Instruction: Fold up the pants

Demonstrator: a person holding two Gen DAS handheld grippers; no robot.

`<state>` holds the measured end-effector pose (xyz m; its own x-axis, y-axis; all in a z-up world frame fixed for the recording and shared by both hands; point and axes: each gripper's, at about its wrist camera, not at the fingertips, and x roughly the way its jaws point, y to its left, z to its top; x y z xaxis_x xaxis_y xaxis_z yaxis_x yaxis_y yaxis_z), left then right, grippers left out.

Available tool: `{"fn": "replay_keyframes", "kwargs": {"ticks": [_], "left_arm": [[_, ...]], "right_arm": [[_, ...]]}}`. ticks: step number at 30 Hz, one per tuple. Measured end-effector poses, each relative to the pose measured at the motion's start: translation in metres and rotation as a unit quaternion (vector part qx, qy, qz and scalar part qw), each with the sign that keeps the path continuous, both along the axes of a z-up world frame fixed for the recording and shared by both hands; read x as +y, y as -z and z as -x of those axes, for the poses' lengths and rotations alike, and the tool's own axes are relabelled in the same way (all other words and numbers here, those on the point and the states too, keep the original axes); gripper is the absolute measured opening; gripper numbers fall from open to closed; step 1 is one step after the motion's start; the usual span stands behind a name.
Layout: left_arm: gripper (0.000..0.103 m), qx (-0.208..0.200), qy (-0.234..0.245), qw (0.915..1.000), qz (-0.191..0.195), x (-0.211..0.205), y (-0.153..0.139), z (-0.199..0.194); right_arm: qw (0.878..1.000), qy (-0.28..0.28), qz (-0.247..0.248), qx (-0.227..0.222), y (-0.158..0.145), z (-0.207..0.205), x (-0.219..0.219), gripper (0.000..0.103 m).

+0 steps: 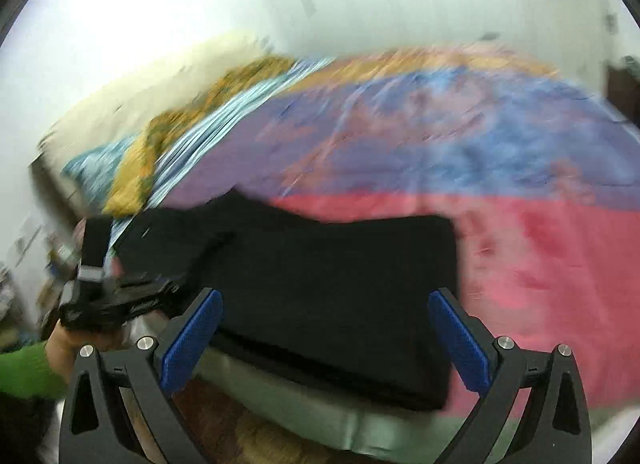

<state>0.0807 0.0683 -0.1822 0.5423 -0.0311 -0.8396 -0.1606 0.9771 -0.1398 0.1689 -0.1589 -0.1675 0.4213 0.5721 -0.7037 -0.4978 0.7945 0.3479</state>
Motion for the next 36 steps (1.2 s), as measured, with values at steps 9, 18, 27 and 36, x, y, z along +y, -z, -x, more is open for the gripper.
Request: {"fn": "replay_keyframes", "kwargs": {"ticks": [9, 18, 27, 36], "left_arm": [[0.008, 0.001, 0.005, 1.0000, 0.008, 0.001, 0.003, -0.002], [0.011, 0.000, 0.009, 0.9999, 0.009, 0.001, 0.004, -0.001], [0.011, 0.005, 0.003, 0.9998, 0.020, 0.003, 0.009, -0.004], [0.011, -0.003, 0.007, 0.9999, 0.013, 0.001, 0.010, -0.002]], "right_arm": [[0.995, 0.016, -0.050, 0.082, -0.014, -0.053, -0.006, 0.101], [0.977, 0.062, -0.046, 0.197, 0.046, -0.129, -0.016, 0.096], [0.996, 0.030, -0.036, 0.082, 0.009, -0.026, -0.025, 0.098], [0.997, 0.037, -0.010, 0.068, 0.047, -0.010, -0.020, 0.101]]}}
